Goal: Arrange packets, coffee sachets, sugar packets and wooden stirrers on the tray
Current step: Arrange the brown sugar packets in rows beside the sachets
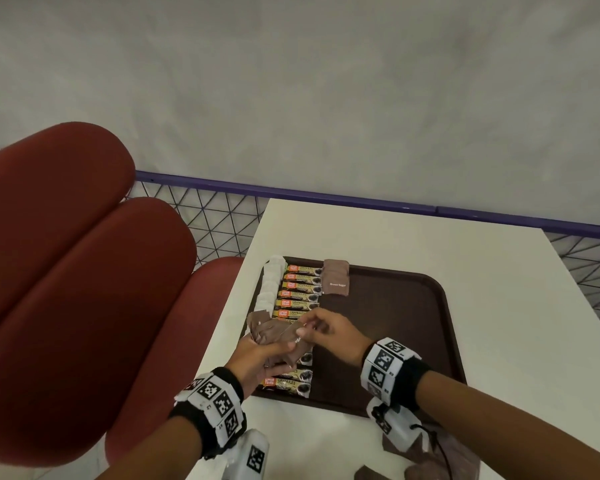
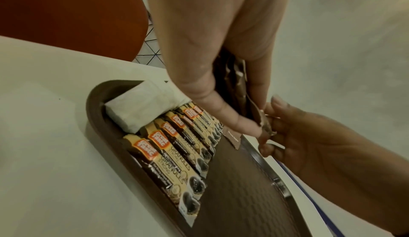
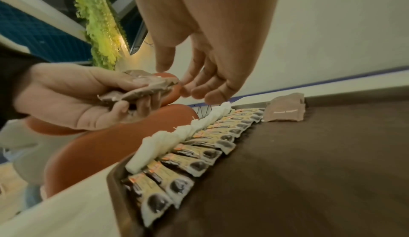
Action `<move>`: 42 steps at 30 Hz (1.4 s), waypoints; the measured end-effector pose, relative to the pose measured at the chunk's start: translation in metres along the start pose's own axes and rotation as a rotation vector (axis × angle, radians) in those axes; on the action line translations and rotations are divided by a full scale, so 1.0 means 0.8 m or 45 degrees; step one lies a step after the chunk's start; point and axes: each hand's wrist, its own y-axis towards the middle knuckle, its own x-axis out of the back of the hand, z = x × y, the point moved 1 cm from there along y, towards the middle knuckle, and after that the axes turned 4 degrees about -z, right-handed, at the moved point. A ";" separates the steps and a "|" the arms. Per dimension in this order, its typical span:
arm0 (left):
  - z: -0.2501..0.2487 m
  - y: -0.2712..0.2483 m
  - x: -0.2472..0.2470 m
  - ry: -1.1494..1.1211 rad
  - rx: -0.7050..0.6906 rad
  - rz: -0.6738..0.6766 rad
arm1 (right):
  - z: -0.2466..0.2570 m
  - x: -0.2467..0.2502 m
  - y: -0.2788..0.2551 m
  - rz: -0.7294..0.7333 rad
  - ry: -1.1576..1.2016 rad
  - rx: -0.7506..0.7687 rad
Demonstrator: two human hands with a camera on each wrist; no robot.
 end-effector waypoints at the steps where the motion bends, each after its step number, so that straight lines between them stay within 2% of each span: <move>1: 0.000 -0.001 0.000 0.006 -0.007 -0.004 | -0.001 -0.003 0.001 0.036 0.018 -0.026; 4: 0.001 -0.003 0.002 0.005 -0.024 -0.026 | -0.002 -0.008 0.005 0.147 0.075 -0.066; 7: 0.002 -0.004 0.004 0.006 -0.023 -0.037 | -0.006 -0.011 0.006 0.184 0.148 -0.109; 14: 0.002 -0.002 0.008 -0.153 -0.009 -0.023 | -0.007 -0.003 0.014 0.080 0.267 -0.142; 18: 0.002 0.002 0.016 -0.196 -0.013 -0.042 | -0.027 0.012 0.027 -0.145 0.249 -0.211; 23: 0.003 0.005 0.027 -0.172 -0.024 -0.121 | -0.057 0.037 0.048 -0.543 -0.043 -0.377; 28: 0.003 0.009 0.037 -0.162 -0.016 -0.132 | -0.071 0.055 0.069 -0.765 -0.095 -0.557; 35: -0.002 0.016 0.038 -0.243 0.022 -0.011 | -0.080 0.051 0.095 -0.780 -0.119 -0.702; 42: -0.006 0.020 0.041 -0.232 0.022 0.005 | -0.078 0.050 0.105 -0.706 -0.504 -0.755</move>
